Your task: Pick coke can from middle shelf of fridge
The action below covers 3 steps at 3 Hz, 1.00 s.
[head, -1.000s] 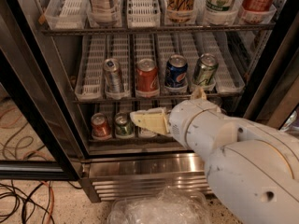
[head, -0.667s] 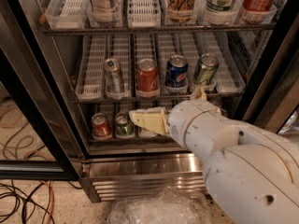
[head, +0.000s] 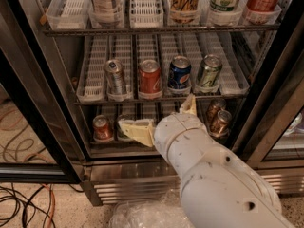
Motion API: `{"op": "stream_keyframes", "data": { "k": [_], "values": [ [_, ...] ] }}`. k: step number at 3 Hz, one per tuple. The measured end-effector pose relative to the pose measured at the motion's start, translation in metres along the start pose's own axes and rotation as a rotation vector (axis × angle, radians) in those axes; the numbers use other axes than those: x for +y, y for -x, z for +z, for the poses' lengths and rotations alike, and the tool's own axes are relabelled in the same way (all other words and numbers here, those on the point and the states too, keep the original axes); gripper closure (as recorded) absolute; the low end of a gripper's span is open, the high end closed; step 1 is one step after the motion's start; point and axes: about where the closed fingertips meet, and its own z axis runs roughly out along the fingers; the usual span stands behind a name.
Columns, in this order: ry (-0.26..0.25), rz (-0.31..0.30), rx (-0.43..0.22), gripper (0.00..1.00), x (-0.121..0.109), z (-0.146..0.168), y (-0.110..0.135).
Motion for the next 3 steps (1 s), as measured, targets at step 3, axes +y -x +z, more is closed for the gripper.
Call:
{"op": "stream_keyframes", "data": {
  "k": [3],
  "values": [
    [-0.03,0.05,-0.052,0.0,0.003,0.013,0.001]
  ]
}}
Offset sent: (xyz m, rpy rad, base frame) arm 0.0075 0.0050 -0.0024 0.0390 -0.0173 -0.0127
